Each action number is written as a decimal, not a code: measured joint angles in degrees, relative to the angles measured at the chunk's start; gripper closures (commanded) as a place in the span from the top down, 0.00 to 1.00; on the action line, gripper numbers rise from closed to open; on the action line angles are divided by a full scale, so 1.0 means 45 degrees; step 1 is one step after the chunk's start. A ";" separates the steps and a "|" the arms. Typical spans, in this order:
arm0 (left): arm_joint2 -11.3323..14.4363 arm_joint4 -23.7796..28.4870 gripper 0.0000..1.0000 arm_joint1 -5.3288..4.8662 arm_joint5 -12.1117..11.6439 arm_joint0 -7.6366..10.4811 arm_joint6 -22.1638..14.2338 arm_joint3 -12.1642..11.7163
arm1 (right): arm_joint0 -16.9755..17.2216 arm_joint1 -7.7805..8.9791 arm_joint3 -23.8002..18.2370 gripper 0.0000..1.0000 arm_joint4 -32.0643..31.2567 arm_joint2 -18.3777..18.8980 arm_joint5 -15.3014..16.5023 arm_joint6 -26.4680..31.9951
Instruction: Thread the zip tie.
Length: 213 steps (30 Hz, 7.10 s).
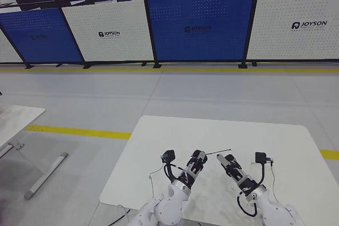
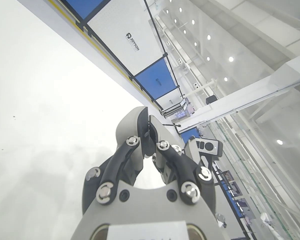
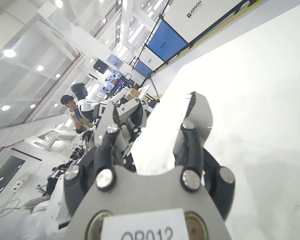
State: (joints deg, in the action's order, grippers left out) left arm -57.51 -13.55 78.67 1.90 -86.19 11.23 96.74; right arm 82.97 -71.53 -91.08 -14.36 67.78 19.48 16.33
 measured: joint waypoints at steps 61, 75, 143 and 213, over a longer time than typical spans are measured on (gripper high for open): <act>-0.1578 0.4822 0.00 -0.0204 0.1281 -0.0343 -0.3641 0.1550 | -0.0405 0.0201 0.0947 0.60 -0.7564 -0.0626 -0.0108 -0.1277; -0.1244 0.4513 0.00 -0.0261 0.1267 -0.0351 -0.3595 0.1513 | -0.0543 0.0219 0.0965 0.24 -0.7815 -0.1074 0.0001 -0.2059; -0.0498 0.3984 0.00 -0.0499 0.1139 -0.0153 -0.3480 0.1242 | -0.0923 0.1238 0.0626 0.00 -0.7346 -0.2076 0.0000 -0.3078; -0.1490 0.6207 0.00 -0.0660 0.0792 0.0005 -0.1645 0.1271 | 0.0836 0.1893 -0.0441 1.00 -0.6218 -0.0398 0.0000 -0.5988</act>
State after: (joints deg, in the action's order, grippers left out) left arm -64.22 14.39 75.70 5.47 -86.16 3.82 102.46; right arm 86.73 -63.01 -93.07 -42.34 65.98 19.48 -10.61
